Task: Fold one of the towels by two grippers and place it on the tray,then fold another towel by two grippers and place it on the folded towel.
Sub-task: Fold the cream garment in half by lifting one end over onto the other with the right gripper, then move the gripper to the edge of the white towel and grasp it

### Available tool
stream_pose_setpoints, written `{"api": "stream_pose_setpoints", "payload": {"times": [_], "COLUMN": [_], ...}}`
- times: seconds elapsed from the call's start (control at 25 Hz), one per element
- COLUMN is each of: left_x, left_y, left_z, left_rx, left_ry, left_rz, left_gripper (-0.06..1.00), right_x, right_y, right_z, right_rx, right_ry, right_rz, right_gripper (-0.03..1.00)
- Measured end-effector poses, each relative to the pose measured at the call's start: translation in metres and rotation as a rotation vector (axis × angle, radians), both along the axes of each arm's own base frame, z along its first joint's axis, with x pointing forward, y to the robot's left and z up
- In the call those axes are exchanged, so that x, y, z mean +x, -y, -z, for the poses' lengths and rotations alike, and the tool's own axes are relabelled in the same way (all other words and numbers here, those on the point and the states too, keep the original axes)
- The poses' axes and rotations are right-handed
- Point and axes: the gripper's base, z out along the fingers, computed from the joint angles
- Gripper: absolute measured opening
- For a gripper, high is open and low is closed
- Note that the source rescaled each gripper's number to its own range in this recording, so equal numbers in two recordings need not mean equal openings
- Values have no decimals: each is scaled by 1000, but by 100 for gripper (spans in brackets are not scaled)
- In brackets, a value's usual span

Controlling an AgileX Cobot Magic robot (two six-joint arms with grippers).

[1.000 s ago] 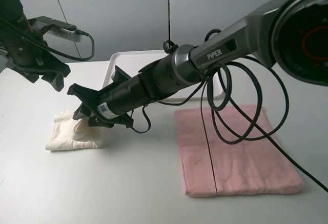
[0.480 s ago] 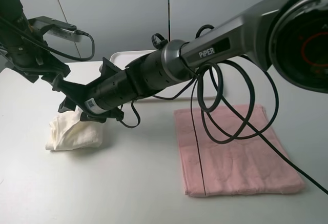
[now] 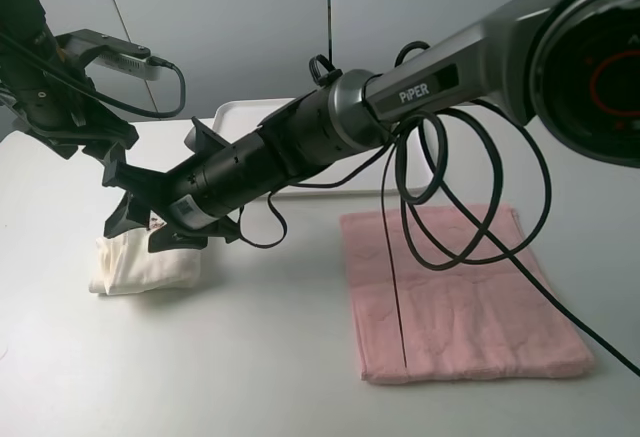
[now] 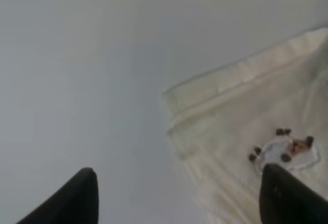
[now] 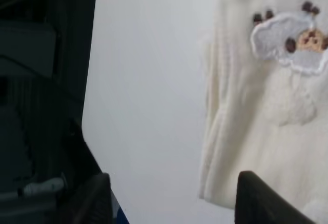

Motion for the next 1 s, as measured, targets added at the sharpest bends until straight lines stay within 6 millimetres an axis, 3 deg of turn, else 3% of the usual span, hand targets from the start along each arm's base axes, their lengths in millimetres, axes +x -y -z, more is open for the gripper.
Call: {"api": "stream_pose_setpoints", "payload": {"times": [0.4, 0.56, 1.0], "left_x": [-2, -2, -3], "left_y": [0, 1, 4], "left_z": [0, 1, 1], "left_rx": [4, -8, -36], "left_ry": [-19, -26, -38], "left_rz": [-5, 3, 16], "left_gripper": [83, 83, 83], "right_x": [29, 33, 39], "right_y": [28, 30, 23], "right_z": [12, 14, 42], "right_rx": [-160, -197, -223], "right_ry": [71, 105, 61], "right_rz": [63, 86, 73], "right_gripper": [58, 71, 73]}}
